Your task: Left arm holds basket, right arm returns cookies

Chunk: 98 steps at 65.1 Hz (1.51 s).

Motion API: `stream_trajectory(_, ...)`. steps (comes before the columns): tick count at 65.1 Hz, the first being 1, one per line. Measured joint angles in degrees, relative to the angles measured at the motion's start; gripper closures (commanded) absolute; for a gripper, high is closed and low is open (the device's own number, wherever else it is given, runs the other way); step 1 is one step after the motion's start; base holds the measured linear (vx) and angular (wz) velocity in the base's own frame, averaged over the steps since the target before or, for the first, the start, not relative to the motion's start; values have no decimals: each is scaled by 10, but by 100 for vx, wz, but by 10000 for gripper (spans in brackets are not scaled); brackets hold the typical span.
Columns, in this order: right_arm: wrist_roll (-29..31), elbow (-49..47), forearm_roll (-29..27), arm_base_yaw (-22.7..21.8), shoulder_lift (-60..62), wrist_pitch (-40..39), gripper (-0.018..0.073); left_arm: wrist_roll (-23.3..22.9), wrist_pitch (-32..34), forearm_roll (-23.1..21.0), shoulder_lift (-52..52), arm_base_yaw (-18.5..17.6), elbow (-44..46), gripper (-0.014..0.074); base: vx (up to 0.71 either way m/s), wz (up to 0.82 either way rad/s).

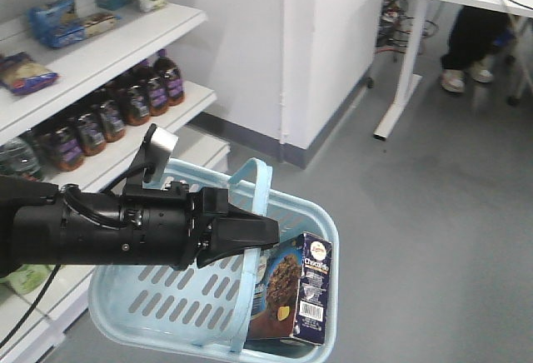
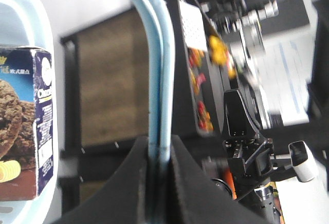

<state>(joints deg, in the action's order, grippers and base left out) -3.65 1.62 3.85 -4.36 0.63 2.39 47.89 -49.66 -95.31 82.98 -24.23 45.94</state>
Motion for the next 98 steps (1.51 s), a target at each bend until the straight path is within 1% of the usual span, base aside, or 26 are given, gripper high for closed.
stream_trajectory(21,0,0,0,0,0,0,566,0,4,0,0,0,0,599,23,73)
stream_trajectory(70,0,0,0,0,0,0,566,0,4,0,0,0,0,599,19,58)
stream_trajectory(98,0,0,0,0,0,0,566,0,4,0,0,0,0,599,15,45)
